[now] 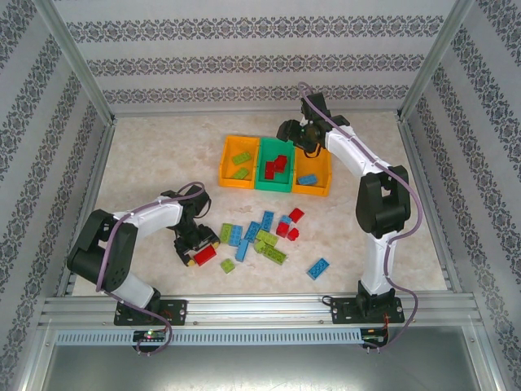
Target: Sort the legos into containers by color
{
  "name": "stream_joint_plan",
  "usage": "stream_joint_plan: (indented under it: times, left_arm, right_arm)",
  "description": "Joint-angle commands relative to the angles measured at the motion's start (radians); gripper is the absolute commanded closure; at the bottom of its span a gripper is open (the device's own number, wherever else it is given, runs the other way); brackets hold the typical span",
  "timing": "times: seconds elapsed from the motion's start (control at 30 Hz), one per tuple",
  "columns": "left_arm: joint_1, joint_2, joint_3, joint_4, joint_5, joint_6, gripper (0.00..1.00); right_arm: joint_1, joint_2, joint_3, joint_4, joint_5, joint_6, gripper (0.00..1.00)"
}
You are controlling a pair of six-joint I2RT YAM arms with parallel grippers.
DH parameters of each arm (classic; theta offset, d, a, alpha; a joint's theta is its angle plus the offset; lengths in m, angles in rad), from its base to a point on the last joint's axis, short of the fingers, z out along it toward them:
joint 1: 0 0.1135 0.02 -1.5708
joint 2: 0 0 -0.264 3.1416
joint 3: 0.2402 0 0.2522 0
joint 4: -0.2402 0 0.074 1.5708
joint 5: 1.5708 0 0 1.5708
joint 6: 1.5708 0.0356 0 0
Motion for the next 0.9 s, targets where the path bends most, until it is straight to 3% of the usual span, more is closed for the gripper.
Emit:
stream_joint_plan:
  times: [0.0,0.2,0.57,0.87]
  left_arm:
    - [-0.013,0.010,0.011,0.014,-0.063,0.022,0.27]
    - [-0.013,0.004,0.009,0.018,-0.081,0.021,0.39]
    - [-0.013,-0.046,0.143,-0.095,-0.161,0.078,0.44]
    - [-0.013,0.030,0.439,-0.090,-0.170,0.230,0.45]
  right_arm:
    - [0.001,-0.022,-0.001,-0.023,0.006,-0.007,0.32]
    - [0.000,-0.024,0.002,-0.029,0.015,-0.011,0.32]
    - [-0.007,-0.004,0.041,-0.029,0.010,0.000,0.32]
    - [-0.051,-0.033,-0.018,-0.035,0.016,-0.034,0.31]
